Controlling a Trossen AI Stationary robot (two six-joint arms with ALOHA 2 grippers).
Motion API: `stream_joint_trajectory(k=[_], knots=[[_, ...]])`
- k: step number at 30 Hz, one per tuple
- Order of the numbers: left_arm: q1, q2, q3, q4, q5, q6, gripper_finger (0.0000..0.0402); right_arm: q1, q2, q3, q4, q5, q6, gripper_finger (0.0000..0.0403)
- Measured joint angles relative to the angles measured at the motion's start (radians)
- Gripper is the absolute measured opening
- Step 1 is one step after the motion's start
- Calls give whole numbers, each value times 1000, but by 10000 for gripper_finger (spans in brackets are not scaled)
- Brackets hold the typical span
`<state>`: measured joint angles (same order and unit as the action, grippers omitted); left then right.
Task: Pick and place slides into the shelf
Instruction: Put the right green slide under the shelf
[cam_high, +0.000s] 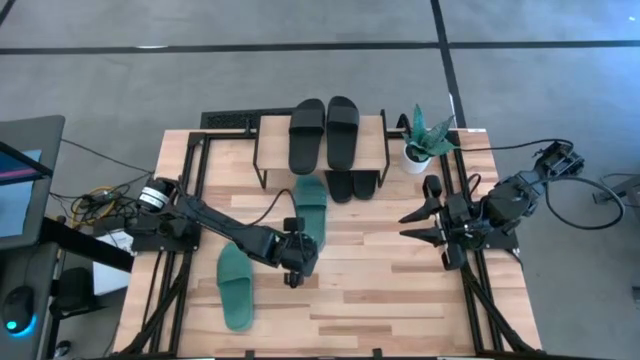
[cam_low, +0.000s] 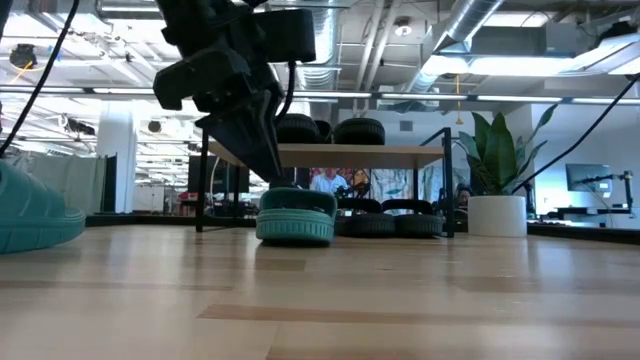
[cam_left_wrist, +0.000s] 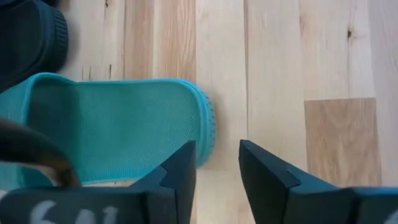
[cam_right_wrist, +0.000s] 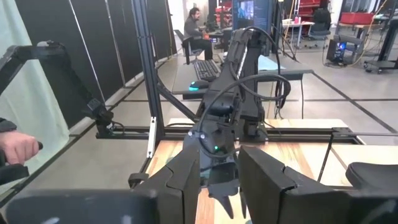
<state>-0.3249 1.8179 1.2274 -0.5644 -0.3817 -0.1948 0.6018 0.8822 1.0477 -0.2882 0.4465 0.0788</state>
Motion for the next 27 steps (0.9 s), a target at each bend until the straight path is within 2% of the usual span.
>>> stream_joint_trajectory(k=[14,27], knots=[[4,0,-41,52,1,13,46,13,1,0,4,0,1,98],[23,22,-41,125,64,85,40,13,1,0,5,0,2,98]])
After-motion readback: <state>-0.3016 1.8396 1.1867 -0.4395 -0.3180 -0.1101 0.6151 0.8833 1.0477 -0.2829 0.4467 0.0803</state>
